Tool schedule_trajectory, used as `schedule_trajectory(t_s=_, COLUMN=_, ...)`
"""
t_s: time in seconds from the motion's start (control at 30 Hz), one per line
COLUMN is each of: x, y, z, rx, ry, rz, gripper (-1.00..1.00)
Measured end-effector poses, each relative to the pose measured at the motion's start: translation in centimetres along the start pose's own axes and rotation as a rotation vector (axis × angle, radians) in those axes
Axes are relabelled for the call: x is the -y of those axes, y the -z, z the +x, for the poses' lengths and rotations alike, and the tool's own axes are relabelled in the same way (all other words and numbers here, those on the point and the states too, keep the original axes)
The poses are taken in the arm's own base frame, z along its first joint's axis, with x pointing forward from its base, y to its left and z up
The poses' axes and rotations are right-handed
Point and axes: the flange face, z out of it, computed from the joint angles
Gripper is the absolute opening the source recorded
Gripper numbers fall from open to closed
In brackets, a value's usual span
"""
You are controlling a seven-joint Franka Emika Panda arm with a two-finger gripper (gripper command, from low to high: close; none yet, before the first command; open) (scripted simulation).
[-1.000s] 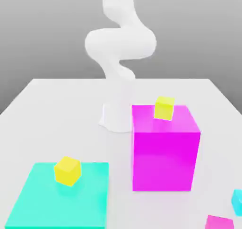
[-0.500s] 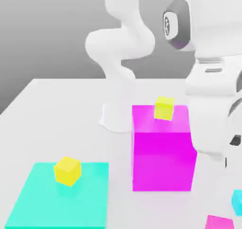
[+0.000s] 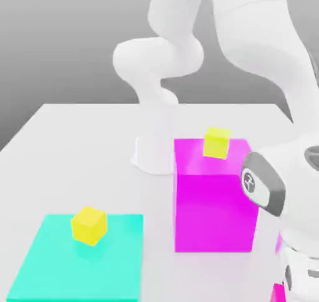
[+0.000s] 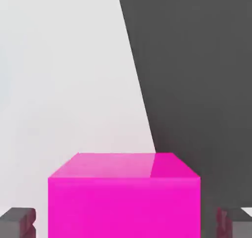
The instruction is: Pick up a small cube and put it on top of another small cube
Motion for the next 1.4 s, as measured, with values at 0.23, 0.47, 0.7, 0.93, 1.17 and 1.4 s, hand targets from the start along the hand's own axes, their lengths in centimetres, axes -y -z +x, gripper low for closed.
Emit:
schedule_trajectory(t_s=0.23, x=0.0, y=3.9, z=0.0, rx=0.001, ry=0.002, rz=0.000, gripper=-1.00)
schedule_trajectory(t_s=0.47, x=0.7, y=12.5, z=-2.6, rx=0.001, ry=-0.042, rz=0.048, gripper=-1.00)
schedule_trajectory(t_s=0.7, x=1.5, y=19.6, z=-7.1, rx=0.003, ry=-0.085, rz=0.083, gripper=-1.00)
schedule_trajectory(t_s=0.93, x=2.3, y=25.2, z=-12.7, rx=0.004, ry=-0.126, rz=0.088, gripper=-1.00)
schedule_trajectory(t_s=1.17, x=3.1, y=29.2, z=-18.9, rx=0.004, ry=-0.173, rz=0.061, gripper=-1.00)
schedule_trajectory(t_s=1.4, x=3.7, y=30.8, z=-25.0, rx=0.002, ry=-0.234, rz=0.010, gripper=-1.00)
